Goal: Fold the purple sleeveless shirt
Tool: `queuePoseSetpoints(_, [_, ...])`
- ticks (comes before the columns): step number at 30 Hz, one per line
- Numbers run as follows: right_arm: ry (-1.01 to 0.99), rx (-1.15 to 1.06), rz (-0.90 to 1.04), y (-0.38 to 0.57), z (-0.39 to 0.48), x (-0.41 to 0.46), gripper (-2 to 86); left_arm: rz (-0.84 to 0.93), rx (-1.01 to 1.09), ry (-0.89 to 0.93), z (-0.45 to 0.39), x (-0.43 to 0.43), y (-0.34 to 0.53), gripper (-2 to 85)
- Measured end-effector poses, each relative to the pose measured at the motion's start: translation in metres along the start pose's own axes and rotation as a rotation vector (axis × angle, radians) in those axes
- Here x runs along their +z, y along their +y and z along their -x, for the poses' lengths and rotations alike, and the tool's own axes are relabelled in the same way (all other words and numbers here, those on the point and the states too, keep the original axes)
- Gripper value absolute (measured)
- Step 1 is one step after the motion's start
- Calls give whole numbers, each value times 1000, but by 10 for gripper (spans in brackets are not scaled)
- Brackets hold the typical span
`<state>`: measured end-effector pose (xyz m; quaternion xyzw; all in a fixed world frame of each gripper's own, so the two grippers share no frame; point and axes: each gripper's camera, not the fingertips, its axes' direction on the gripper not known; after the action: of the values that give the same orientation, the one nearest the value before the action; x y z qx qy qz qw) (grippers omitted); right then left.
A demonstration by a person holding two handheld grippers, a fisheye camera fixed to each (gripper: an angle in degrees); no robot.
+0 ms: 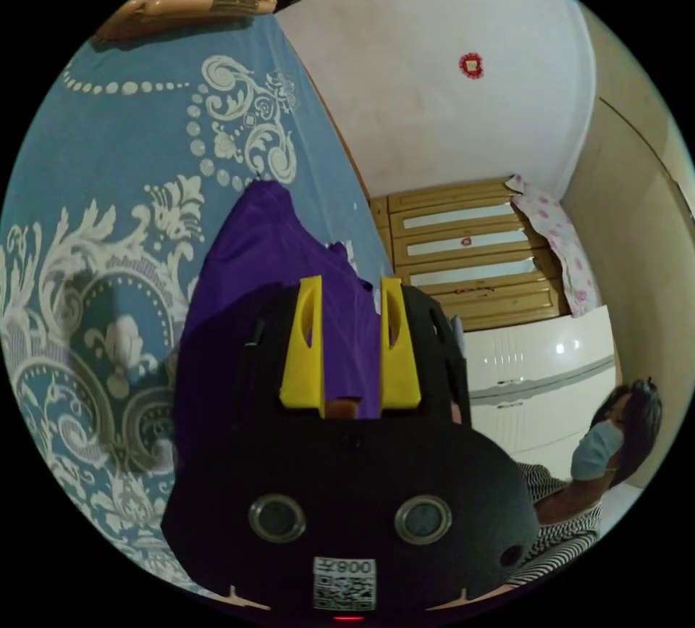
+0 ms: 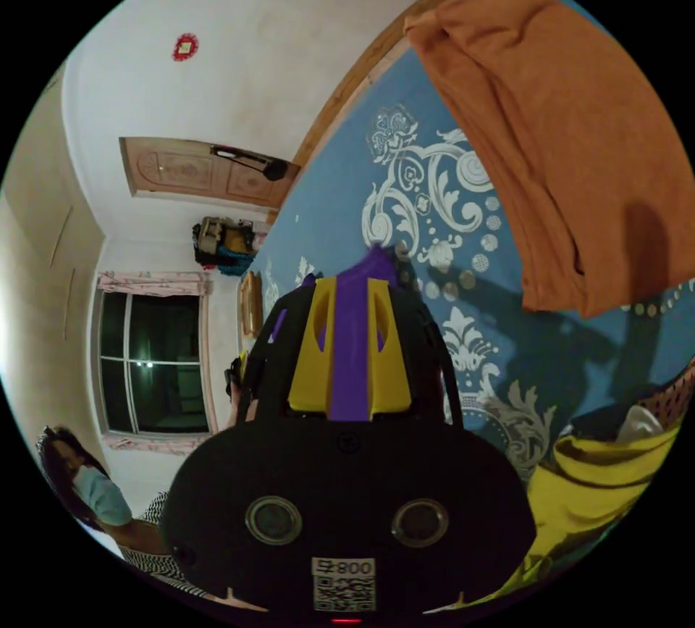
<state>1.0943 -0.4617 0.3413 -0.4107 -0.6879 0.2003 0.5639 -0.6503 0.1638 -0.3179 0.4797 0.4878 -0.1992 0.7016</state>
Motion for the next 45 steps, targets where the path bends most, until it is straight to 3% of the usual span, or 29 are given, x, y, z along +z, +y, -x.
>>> queuePoseSetpoints(4, [-46, -101, 13, 18, 12, -9, 74, 10, 49, -3, 2, -17, 41, 121])
queuePoseSetpoints(6, [-2, -177, 58, 41, 19, -8, 75, -1, 62, -93, 9, -39, 76, 125])
queuePoseSetpoints(11, [304, -251, 156, 127, 2, -8, 81, -56, -14, -335, 42, -86, 142, 137])
queuePoseSetpoints(14, [386, -173, 150, 162, -28, -12, 86, -4, -86, -336, 69, -84, 161, 136])
queuePoseSetpoints(22, [161, -26, 100, 181, -75, -9, 57, 63, -141, -310, 104, -43, 167, 49])
queuePoseSetpoints(30, [98, -102, 173, 204, -79, -32, 18, 0, -113, -220, 117, -70, 222, 30])
queuePoseSetpoints(40, [117, -86, 323, 273, -109, -37, 13, -34, -213, -229, 166, -73, 331, 30])
queuePoseSetpoints(45, [123, -86, 373, 300, -125, -41, 12, 23, -234, -328, 187, -58, 379, 38])
